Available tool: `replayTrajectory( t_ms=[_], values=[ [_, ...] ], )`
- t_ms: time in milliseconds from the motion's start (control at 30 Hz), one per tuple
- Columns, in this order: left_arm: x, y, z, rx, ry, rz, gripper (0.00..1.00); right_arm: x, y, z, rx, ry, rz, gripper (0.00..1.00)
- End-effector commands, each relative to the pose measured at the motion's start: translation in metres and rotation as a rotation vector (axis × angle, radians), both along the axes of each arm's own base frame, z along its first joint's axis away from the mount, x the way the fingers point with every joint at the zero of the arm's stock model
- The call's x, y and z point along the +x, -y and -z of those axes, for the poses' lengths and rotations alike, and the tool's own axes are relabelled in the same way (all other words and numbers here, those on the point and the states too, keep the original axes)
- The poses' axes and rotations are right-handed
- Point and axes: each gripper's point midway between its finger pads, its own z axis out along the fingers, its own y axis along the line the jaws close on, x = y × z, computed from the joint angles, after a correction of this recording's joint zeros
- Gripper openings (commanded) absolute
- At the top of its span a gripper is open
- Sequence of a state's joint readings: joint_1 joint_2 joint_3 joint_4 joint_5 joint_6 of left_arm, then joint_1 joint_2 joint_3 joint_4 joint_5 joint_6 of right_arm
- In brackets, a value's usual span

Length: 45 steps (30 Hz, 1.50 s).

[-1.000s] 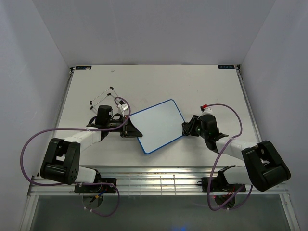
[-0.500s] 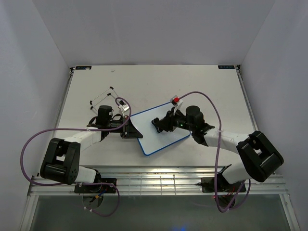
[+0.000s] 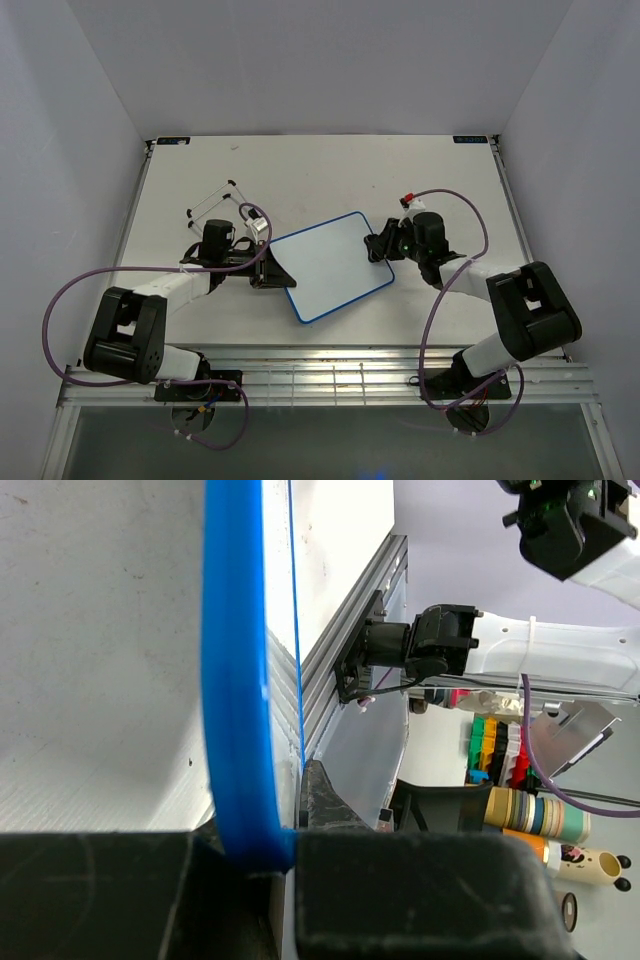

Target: Erase the whiteboard

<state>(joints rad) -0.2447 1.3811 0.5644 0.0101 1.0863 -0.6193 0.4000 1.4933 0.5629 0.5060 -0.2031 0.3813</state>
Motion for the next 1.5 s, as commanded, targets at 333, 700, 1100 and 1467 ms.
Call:
replayTrajectory(
  t_ms=[333,700,1100,1467],
  values=[
    [0.02,-0.008,-0.056,0.086,0.309,-0.039,0.0,0.019,0.104,-0.04,-0.135,-0.031,0.335,0.08],
    [0.047,-0.021,-0.152,0.13,0.68,-0.189,0.0,0.001,0.126,0.016,-0.264,-0.232,0.394,0.17],
    [0.071,-0.038,-0.197,0.24,0.785,-0.303,0.0,0.009,0.123,0.026,-0.287,-0.245,0.411,0.75],
    [0.087,-0.054,-0.209,0.287,0.784,-0.357,0.0,0.007,0.128,0.004,-0.315,-0.233,0.407,0.78]
  ],
)
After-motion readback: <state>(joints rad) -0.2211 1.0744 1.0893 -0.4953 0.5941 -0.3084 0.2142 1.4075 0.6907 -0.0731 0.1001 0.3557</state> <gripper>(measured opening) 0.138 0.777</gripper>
